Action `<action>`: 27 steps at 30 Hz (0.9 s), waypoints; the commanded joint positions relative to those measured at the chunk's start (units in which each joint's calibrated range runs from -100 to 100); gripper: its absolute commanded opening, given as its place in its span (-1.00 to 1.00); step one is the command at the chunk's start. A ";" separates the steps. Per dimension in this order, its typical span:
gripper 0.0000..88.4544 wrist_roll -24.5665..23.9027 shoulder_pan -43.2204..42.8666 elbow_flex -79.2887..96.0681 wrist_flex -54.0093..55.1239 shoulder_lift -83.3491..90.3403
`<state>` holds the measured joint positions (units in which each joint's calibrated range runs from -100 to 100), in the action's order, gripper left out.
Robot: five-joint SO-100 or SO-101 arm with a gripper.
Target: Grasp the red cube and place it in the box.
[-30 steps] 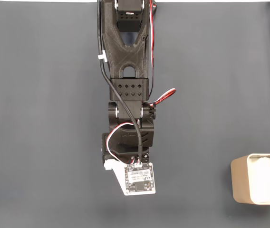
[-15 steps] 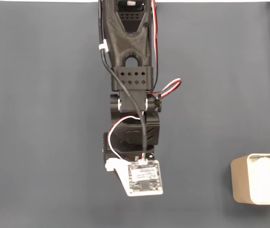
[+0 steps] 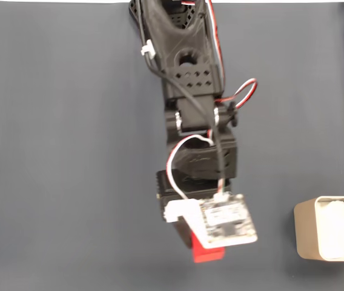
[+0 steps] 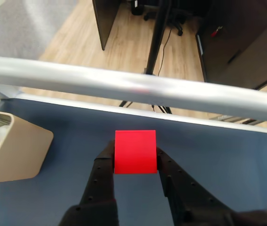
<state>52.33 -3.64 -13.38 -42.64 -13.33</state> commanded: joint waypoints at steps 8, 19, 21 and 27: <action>-1.00 -0.93 -5.53 -5.69 -0.88 6.83; -1.00 -2.59 -11.14 -5.87 -1.38 9.52; -1.00 -3.13 -12.20 -5.96 -1.38 10.04; -1.00 -3.66 -14.69 -5.96 -1.70 10.90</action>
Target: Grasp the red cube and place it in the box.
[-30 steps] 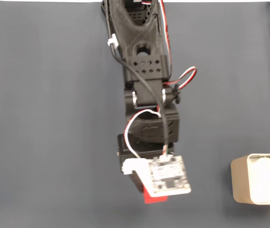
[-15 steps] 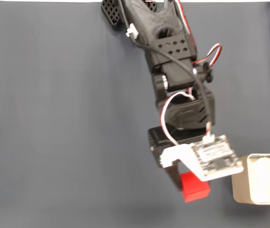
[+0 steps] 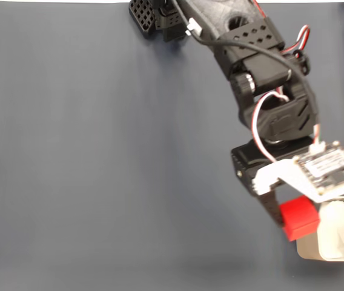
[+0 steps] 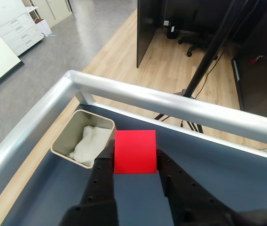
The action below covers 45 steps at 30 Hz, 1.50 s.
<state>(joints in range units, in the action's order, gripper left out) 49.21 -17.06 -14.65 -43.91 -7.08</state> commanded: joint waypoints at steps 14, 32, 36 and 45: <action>-1.00 -0.44 -5.24 -6.79 -0.10 2.23; -1.00 0.83 -6.52 -21.48 0.88 -13.89; -1.00 0.88 -6.87 -23.31 1.29 -16.58; -1.00 0.59 -8.29 -24.86 2.93 -20.05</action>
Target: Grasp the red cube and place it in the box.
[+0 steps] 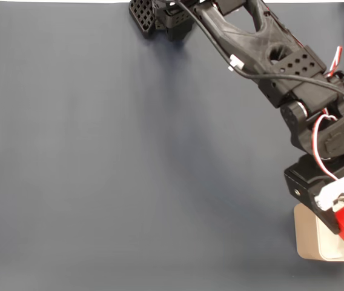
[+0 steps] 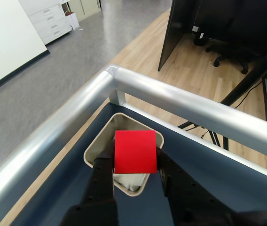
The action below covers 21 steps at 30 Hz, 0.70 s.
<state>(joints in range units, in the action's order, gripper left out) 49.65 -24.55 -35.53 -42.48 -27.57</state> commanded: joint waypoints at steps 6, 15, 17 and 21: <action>-1.00 0.05 -1.30 -4.61 2.24 -1.02; -1.00 0.15 -1.16 -5.25 2.73 -2.67; -1.00 0.15 -1.01 -5.25 3.06 -2.93; -1.00 0.10 -0.87 -5.25 3.63 -3.62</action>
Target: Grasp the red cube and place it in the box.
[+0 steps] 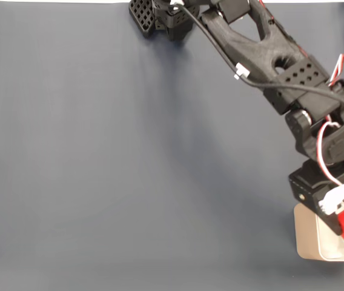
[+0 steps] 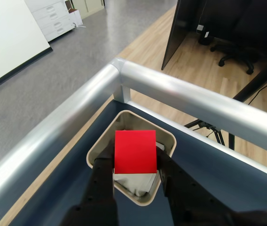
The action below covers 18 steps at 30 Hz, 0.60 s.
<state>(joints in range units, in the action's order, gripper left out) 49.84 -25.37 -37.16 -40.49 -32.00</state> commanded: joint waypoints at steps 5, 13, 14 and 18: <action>-1.00 -0.15 0.23 -3.62 2.13 0.29; -1.00 0.10 0.51 -3.62 2.54 -0.49; -1.00 0.10 0.58 -3.62 2.54 -0.58; -1.00 0.10 0.66 -3.62 2.71 -0.75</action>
<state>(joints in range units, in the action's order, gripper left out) 49.89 -25.22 -37.16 -39.14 -33.65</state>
